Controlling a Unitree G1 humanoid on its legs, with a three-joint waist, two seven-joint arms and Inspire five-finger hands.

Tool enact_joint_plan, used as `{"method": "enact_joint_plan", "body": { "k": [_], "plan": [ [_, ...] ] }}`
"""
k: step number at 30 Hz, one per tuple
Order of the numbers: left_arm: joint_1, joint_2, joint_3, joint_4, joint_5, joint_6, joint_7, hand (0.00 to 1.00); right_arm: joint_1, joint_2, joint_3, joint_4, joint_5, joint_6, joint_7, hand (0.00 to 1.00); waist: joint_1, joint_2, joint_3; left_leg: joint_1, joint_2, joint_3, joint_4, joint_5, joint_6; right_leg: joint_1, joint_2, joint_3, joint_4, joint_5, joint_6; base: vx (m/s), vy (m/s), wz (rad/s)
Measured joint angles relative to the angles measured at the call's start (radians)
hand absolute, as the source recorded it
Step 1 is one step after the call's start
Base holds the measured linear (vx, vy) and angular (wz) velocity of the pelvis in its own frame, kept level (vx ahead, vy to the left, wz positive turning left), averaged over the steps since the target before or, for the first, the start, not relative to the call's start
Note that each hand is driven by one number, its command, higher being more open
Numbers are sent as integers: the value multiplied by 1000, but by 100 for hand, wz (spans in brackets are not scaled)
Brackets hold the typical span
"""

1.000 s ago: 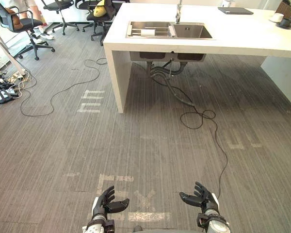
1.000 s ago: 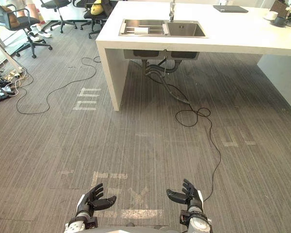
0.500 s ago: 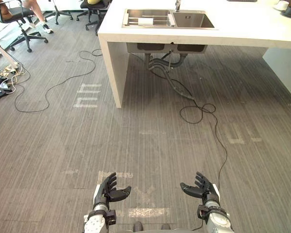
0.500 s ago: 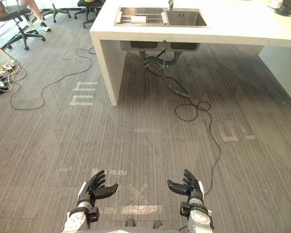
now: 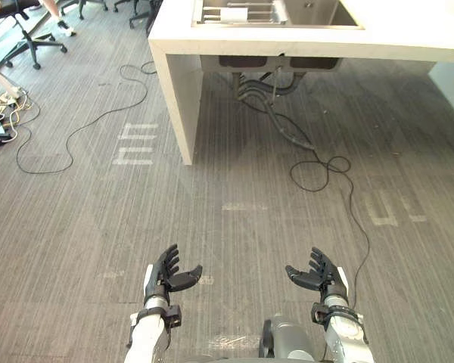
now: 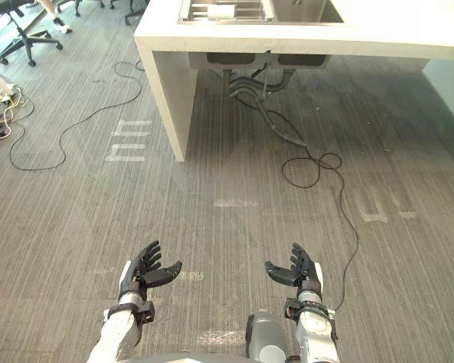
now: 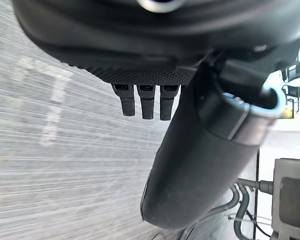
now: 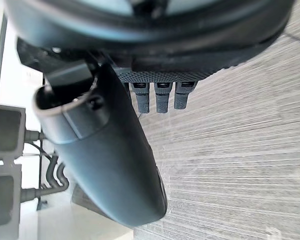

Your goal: Walk over to the sink, pick up the cup, carry it to the dishwasher, place the cup inside the dishwasher, then close the dishwasher door

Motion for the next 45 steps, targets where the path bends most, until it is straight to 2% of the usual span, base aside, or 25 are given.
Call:
{"method": "enact_joint_plan", "body": {
  "k": [1,2,4,6,7,10,12,15,17,18,20,24,25,26,27,29,32,33,34,35,36,39,41,43,45],
  "plan": [
    [3,18,0,-1,0,-5,2,90,14,-2,15,-8,-2,-4,-1,90,-1,-33,-10,25,-6,1,26,-31,-48,11,2,1,-189,200,-40,544,-144,18],
    [-2,19,11,13,0,-4,1,90,25,-19,25,-6,-4,-6,1,90,-2,-42,-17,52,-6,-1,73,-71,-72,16,-6,-13,-172,270,-174,662,-175,11],
    [-9,-14,16,8,-5,-7,1,90,13,-34,24,-9,-5,-2,0,90,-4,-9,-17,-11,47,9,234,-43,-94,62,33,-29,-198,231,-172,639,-211,6],
    [-20,-35,16,9,-11,-7,-6,90,19,-37,26,-9,-4,-3,1,90,-6,-5,-2,-114,81,27,518,89,-88,176,66,-39,-301,225,-191,527,-190,15],
    [-12,-46,16,7,-16,-7,-10,90,30,-35,33,-8,-2,-3,0,90,1,-7,8,-166,128,44,702,83,-77,286,88,-37,-383,229,-206,427,-129,3],
    [2,-50,14,-1,-19,-7,-25,90,15,-31,34,-18,3,-19,-2,90,17,-21,19,-295,176,113,852,37,-54,455,95,16,-492,221,-217,460,-107,-34],
    [6,-48,15,-27,-19,-8,-26,90,-3,-33,31,-24,3,-20,-1,90,37,-18,22,-394,170,106,800,16,-56,499,91,56,-531,214,-218,426,66,-61],
    [15,-52,6,-35,-19,-14,-27,90,3,-32,20,-14,2,-18,-1,90,52,-30,44,-464,109,84,501,33,-68,573,50,84,-532,161,-168,346,163,-28],
    [28,-68,-2,-36,-19,-15,-27,90,17,-43,10,-4,2,-18,-3,90,53,-5,41,-464,83,60,228,179,-56,599,46,97,-527,120,-134,369,251,-19],
    [40,-68,0,-31,-19,-14,-23,90,16,-37,12,25,2,-9,-7,90,60,-9,32,-438,61,68,213,243,-15,614,30,119,-516,92,-100,349,229,-18],
    [35,-58,0,-32,-19,-14,-22,90,25,-28,28,29,2,-5,-7,90,60,-46,29,-445,16,87,227,193,13,596,-25,121,-478,50,-40,424,222,-12],
    [60,-57,-6,-39,-18,-6,-22,90,27,-24,43,58,-9,-3,1,90,68,-50,30,-353,-16,140,248,82,39,495,-88,202,-121,-10,85,399,211,-27],
    [68,-44,-12,-47,-18,-5,-21,90,27,-23,54,64,-18,-3,2,90,65,-53,28,-301,-22,146,240,62,53,428,-102,217,72,0,176,500,158,2],
    [72,-23,-29,-73,-18,-2,-17,90,29,-22,65,66,-20,-3,4,90,49,-67,21,-248,-40,136,224,40,62,358,-129,201,257,-8,171,423,82,13],
    [71,-19,-30,-80,-18,-2,-17,90,29,-22,65,66,-21,-3,4,90,47,-69,19,-239,-43,134,220,36,62,345,-134,193,282,-13,162,503,49,29],
    [64,-20,-31,-147,-19,-2,1,90,21,-24,65,66,-40,-3,6,90,41,-69,18,-162,-45,102,164,29,61,241,-146,113,341,-58,80,420,-26,27],
    [58,-27,-31,-212,-20,-8,8,90,21,-26,66,67,-45,-3,8,90,39,-65,19,-102,-15,79,129,24,52,142,-123,78,268,-91,24,368,-122,29],
    [57,-34,-31,-241,-20,-10,17,90,18,-30,68,67,-45,-3,9,90,36,-53,21,-79,18,71,131,8,26,89,-97,77,192,-87,22,399,-195,24],
    [57,-35,-31,-274,-19,-15,23,90,20,-30,70,66,-45,-3,10,90,29,-54,20,-64,41,58,147,-17,-17,63,-69,80,38,-30,24,491,-232,28],
    [57,-30,-30,-286,-19,-18,24,90,28,-33,75,66,-45,-5,9,90,25,-59,18,-56,41,49,159,-36,-44,71,-59,97,-50,123,29,441,-206,34],
    [59,-48,-37,-301,-19,-17,29,90,34,-54,81,85,-45,-5,7,90,17,-31,11,-38,82,33,185,-56,-56,101,-31,78,-47,155,-3,564,-247,4],
    [59,-78,-81,-401,-17,-19,25,90,31,-78,68,81,-45,-4,5,90,23,-6,1,-49,104,4,228,6,-48,155,-1,66,-86,129,-40,420,-194,0],
    [51,-82,-114,-473,-14,-23,21,90,48,-85,58,78,-44,-6,2,90,15,-4,2,-66,112,-25,306,56,-59,228,5,41,-149,124,-40,355,-172,36],
    [40,-110,-119,-547,-11,-37,31,90,86,-83,60,62,-44,-11,2,90,15,5,5,-142,135,-30,526,142,-79,332,15,14,-228,124,-40,234,-75,33],
    [37,-119,-121,-597,-9,-64,51,90,111,-71,64,61,-41,-17,2,90,26,6,5,-206,161,-12,678,102,-92,406,16,8,-284,125,-40,218,-9,17]
  ]
}}
